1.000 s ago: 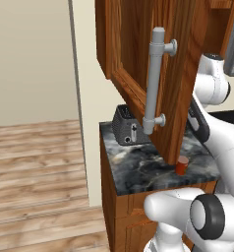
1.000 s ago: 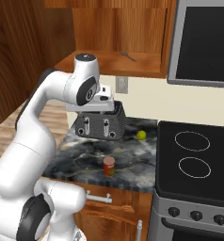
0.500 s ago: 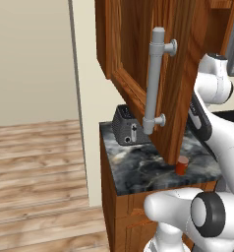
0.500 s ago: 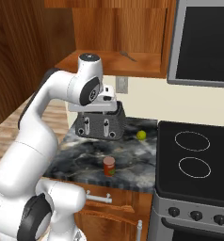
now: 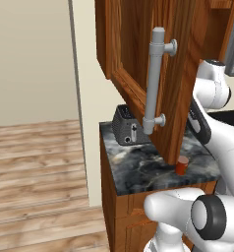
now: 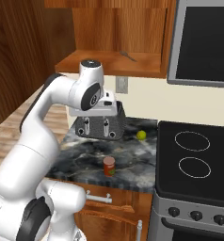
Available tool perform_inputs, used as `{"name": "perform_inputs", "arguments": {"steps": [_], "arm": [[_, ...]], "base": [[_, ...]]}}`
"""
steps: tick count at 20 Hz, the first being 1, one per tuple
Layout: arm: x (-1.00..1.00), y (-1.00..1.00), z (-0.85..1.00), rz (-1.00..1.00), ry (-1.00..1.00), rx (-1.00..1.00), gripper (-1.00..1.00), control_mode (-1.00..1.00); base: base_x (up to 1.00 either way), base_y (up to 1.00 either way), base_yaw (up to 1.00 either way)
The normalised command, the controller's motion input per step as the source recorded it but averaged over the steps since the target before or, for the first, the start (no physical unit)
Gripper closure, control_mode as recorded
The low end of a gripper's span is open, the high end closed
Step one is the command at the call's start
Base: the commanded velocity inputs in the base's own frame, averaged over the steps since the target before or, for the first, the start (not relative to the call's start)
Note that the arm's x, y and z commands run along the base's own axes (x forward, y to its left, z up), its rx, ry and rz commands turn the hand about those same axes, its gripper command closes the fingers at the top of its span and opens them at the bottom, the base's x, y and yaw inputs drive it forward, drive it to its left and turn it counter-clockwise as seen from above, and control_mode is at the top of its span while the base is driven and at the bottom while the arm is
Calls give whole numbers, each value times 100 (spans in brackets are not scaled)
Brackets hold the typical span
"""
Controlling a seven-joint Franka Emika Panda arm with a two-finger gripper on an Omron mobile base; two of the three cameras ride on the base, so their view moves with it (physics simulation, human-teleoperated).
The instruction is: Pick the canned food and bar from the counter and place them in the cabinets closest to them.
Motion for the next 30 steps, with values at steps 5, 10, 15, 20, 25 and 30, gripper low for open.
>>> {"name": "perform_inputs", "arguments": {"steps": [5, 10, 15, 20, 25, 30], "arm": [[-7, 0, -27, 0, 0, 0, -100, -100], [-10, -6, -30, 0, 0, 0, -100, -100], [-7, -8, -31, 0, 0, 0, -100, -100], [0, -4, -34, 0, 0, 0, -100, -100], [0, -4, -32, 0, 0, -1, -100, -100], [0, -3, -33, 0, 0, -2, -100, -100]], "base": [[0, 0, 0], [0, 0, 0], [0, 0, 0], [0, 0, 0], [0, 0, 0], [0, 0, 0]]}}
